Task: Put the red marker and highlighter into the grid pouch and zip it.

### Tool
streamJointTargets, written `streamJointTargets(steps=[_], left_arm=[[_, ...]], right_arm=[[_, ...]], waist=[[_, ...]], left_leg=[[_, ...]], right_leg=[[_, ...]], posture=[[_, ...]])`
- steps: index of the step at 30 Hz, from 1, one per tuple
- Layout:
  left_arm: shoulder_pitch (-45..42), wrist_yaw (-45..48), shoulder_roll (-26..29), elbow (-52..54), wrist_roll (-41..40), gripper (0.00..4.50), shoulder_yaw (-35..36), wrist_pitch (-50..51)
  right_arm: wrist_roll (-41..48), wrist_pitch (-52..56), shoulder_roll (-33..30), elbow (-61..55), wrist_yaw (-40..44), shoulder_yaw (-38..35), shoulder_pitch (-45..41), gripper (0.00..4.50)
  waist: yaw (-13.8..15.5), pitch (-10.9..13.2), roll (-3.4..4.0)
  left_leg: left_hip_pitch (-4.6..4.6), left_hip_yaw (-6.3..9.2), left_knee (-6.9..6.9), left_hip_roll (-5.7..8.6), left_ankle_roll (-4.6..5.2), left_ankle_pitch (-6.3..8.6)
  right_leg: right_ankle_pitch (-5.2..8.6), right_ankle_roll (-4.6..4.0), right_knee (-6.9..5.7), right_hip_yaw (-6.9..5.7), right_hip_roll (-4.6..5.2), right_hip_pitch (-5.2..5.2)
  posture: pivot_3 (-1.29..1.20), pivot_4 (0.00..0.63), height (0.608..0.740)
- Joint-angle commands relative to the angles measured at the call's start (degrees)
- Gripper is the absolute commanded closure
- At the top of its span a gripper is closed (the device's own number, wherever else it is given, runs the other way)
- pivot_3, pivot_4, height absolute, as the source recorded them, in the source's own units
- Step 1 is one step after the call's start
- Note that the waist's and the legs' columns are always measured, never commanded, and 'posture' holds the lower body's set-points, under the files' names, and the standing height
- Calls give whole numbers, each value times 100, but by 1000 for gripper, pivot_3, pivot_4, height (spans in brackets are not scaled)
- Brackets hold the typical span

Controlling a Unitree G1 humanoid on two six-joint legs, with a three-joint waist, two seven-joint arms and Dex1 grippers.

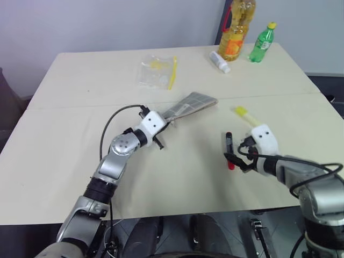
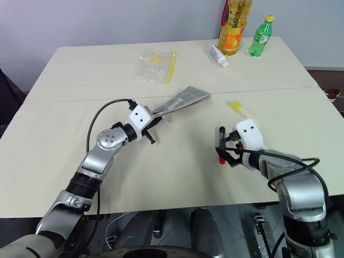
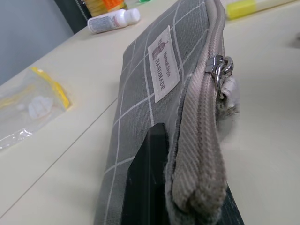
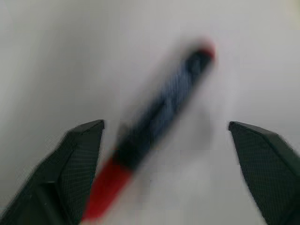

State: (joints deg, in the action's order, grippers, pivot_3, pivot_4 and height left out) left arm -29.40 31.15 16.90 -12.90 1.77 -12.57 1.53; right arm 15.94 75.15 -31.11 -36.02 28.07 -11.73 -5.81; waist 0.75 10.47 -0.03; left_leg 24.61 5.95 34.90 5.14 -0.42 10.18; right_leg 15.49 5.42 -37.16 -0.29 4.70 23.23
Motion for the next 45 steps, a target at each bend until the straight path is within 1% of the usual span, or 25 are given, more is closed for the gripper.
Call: streamJointTargets(steps=[1, 4, 5, 8, 12, 14, 16, 21, 30, 40, 45], left_arm=[[-146, 54, -36, -86, -49, 4500, 91, -239], [-198, 77, -66, -190, -49, 4500, 106, -307], [-208, 94, -64, -211, -67, 4500, 127, -325], [-212, 166, -74, -212, -217, 4500, 253, -290], [-166, 430, 21, -115, -457, 4500, 381, -151], [-137, 539, 58, -71, -523, 4500, 403, -109], [-91, 637, 85, 15, -571, 4500, 399, -65], [41, 753, 106, 285, -646, 4500, 376, 85], [171, 835, 114, 600, -650, 4500, 308, 257], [249, 902, 182, 694, -584, 4500, 272, 263], [246, 866, 222, 610, -520, 4500, 267, 248]], right_arm=[[127, 84, 78, -337, -140, -184, 9, 2424], [220, 119, 129, -319, -204, -226, 3, 4039], [209, 26, 48, -326, -207, -160, 13, 4199], [71, -555, -387, -346, -101, 41, 2, 4196], [-295, -2034, -1380, -222, 344, 193, -65, 4196], [-412, -2530, -1688, -69, 483, 227, -81, 4196], [-468, -2801, -1840, 77, 568, 274, -145, 4196], [-575, -3036, -1835, 394, 575, 553, -520, 4196], [-713, -3052, -1717, 558, 512, 905, -823, 4196], [-746, -3080, -1707, 575, 516, 977, -875, 4196], [-668, -3056, -1759, 421, 589, 879, -819, 4196]], waist=[[-3, 0, 0], [-1, 0, 0], [-1, 0, 0], [-1, 0, 0], [-5, 1, 0], [-7, 1, -1], [-4, 3, -5], [-2, 5, -9], [1, 6, -10], [0, 6, -10], [0, 6, -10]], left_leg=[[0, 0, 3, 0, 0, 0], [0, 0, 5, 0, 1, 1], [0, 0, 5, 0, 1, 1], [3, 0, 6, 1, 2, 1], [4, -3, 9, 1, 3, 2], [3, -3, 8, 1, 4, 3], [3, -2, 8, 0, 6, 4], [5, -2, 11, 1, 8, 5], [7, -2, 12, 1, 10, 6], [9, -1, 13, 1, 10, 6], [9, -2, 13, 1, 10, 6]], right_leg=[[0, 0, 0, 0, 0, 0], [0, 1, 1, -1, -1, -3], [1, 1, 1, -1, -1, -3], [1, 1, 1, -1, 0, -1], [2, 4, 4, -3, 0, -3], [4, 7, 6, -4, -1, -5], [5, 10, 5, -5, -1, -6], [5, 9, 6, -4, 1, -7], [6, 8, 9, -3, 3, -6], [6, 7, 9, -3, 3, -4], [6, 7, 9, -3, 3, -4]], posture=[[0, 150, 740], [0, 150, 740], [0, 150, 740], [0, 150, 740], [0, 150, 740], [0, 150, 740], [0, 150, 740], [0, 150, 740], [0, 150, 740], [0, 150, 740], [0, 150, 740]])
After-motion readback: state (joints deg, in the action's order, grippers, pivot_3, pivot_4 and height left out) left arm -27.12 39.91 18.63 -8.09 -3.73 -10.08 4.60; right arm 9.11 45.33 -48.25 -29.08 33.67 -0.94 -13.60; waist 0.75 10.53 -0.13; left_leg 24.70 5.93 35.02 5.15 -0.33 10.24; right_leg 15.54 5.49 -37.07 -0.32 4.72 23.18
